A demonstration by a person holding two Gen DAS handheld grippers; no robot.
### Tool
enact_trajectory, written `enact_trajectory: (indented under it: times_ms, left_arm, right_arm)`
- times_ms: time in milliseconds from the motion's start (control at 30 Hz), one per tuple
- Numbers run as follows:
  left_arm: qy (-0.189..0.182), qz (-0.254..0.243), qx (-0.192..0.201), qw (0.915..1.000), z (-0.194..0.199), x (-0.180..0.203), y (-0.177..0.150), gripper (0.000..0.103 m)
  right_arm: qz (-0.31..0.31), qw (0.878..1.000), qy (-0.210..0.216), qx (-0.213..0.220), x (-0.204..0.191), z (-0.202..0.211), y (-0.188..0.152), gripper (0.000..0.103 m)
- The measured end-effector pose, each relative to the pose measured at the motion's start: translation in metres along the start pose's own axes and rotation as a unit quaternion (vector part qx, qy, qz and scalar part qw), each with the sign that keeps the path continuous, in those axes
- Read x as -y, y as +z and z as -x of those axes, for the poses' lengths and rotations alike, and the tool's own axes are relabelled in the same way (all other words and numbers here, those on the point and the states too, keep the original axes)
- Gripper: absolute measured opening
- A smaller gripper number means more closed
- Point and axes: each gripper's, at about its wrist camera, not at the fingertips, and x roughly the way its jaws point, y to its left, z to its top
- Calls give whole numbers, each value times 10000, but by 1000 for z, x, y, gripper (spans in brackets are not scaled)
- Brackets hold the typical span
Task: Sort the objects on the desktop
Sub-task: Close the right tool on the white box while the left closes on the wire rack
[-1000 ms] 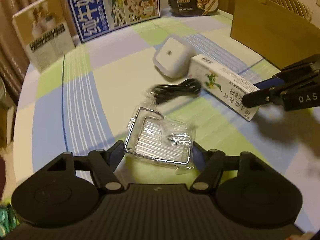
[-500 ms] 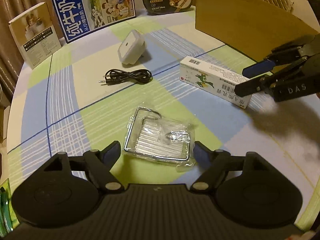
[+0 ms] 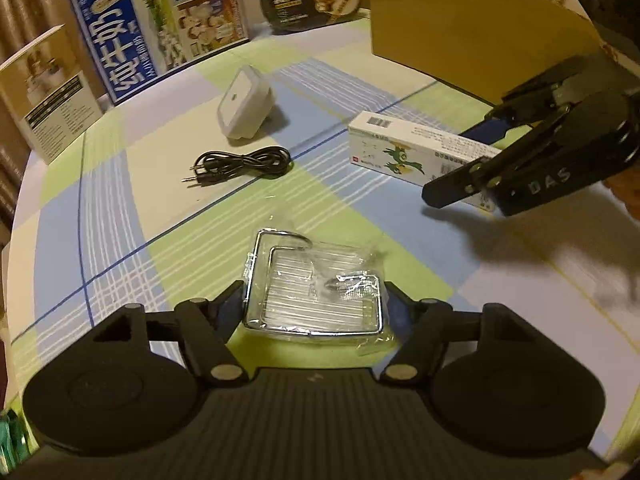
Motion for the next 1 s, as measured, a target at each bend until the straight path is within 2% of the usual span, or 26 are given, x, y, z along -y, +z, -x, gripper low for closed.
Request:
enact_trajectory:
  times_ms: [33, 67, 233, 433, 667, 1000]
  left_arm:
    - [17, 112, -7, 9999, 2, -1, 0, 65]
    - [38, 229, -30, 9997, 3, -1, 0, 65]
    - [116, 590, -75, 9982, 11, -2, -6, 65]
    - [206, 997, -122, 9947, 23, 0, -9, 65]
    - [278, 1035, -46, 9942, 48, 11, 1, 65]
    - [436, 840, 79, 9955, 88, 50, 44, 65]
  right_arm:
    - [-3, 10000, -33, 6, 0, -1, 0, 24]
    - [-9, 10000, -69, 21, 0, -1, 0, 23]
    - [29, 9999, -117, 36, -1, 9, -2, 23]
    - [-81, 9996, -85, 276, 0, 38, -6, 23]
    - [-298, 9979, -75, 565, 6, 87, -11, 23]
    - [-735, 9925, -211, 952, 30, 159, -19, 23]
